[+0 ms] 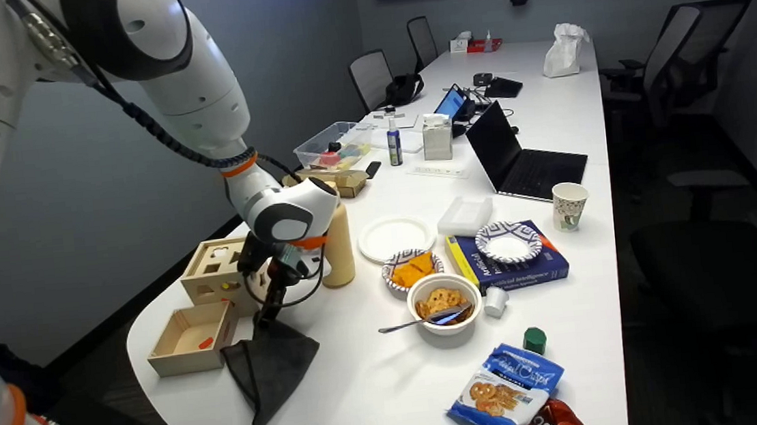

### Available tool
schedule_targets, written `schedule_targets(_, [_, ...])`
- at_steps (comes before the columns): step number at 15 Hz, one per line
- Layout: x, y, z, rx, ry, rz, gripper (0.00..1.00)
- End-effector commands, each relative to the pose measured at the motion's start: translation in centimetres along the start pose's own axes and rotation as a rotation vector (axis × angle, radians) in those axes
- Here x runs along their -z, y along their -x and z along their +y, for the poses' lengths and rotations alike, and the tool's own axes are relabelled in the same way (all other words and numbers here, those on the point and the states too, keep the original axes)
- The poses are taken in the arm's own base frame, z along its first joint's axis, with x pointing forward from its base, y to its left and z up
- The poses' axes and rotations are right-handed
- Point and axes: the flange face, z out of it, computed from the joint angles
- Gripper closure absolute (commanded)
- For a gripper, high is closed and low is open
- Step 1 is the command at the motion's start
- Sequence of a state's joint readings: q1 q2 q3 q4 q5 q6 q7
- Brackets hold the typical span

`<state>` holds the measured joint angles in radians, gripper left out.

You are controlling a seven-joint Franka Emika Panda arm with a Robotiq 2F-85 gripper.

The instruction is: Fold the grey towel twice, then use it to wipe the table

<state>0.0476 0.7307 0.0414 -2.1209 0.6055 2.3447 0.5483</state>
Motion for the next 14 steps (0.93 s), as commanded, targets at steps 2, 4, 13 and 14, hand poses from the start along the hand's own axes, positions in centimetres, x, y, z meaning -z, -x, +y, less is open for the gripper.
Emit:
schedule_targets(2, [-1.0, -0.7, -0.9, 0.008, 0.024, -0.018, 0.92])
schedule_targets(4, [-1.0, -0.7, -0.6, 0.006, 0.023, -0.022, 1.00])
schedule_targets(13, [2.6, 1.4, 2.1, 0.025, -0.040, 0.033, 0.99])
schedule_targets(14, [3.0, 1.6, 2.5, 0.031, -0.048, 0.039, 0.99])
